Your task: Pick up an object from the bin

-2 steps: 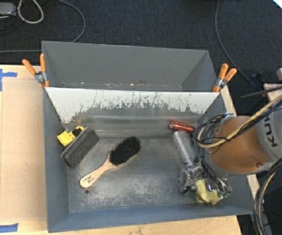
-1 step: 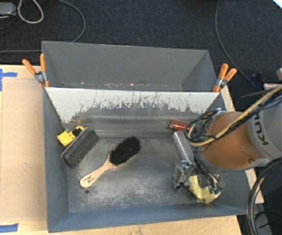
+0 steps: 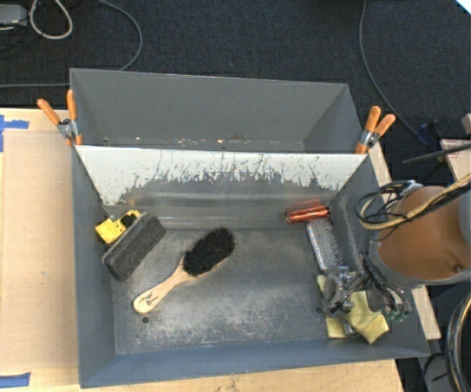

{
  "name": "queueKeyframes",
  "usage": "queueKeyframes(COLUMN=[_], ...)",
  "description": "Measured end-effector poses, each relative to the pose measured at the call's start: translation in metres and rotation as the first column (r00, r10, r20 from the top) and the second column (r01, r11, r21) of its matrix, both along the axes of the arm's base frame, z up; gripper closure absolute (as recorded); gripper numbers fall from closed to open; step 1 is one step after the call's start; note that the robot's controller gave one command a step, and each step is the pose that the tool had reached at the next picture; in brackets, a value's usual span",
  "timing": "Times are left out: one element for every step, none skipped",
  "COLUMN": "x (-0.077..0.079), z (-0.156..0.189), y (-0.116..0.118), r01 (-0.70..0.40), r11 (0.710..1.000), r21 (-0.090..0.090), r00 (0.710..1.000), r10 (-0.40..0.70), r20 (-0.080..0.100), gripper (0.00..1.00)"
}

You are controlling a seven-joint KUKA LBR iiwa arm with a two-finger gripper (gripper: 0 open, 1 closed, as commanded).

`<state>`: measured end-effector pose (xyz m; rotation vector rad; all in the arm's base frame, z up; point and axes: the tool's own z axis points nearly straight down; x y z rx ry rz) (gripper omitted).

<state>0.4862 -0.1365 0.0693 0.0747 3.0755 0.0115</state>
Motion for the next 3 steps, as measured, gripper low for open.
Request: queueKeyframes(x=[0.058, 0.044, 0.026], z=[0.000, 0.000, 0.000], y=[0.064, 0.050, 0.098], r01=[-0.138, -0.112, 0.140], r11=[0.990, 0.994, 0.990], r21=[-0.004, -0.003, 0.016], r00=[0.990, 0.994, 0.990], r10=[0.138, 0.112, -0.140], r20=[0.003, -0.001, -0.006], gripper=[1.00, 1.00, 1.00])
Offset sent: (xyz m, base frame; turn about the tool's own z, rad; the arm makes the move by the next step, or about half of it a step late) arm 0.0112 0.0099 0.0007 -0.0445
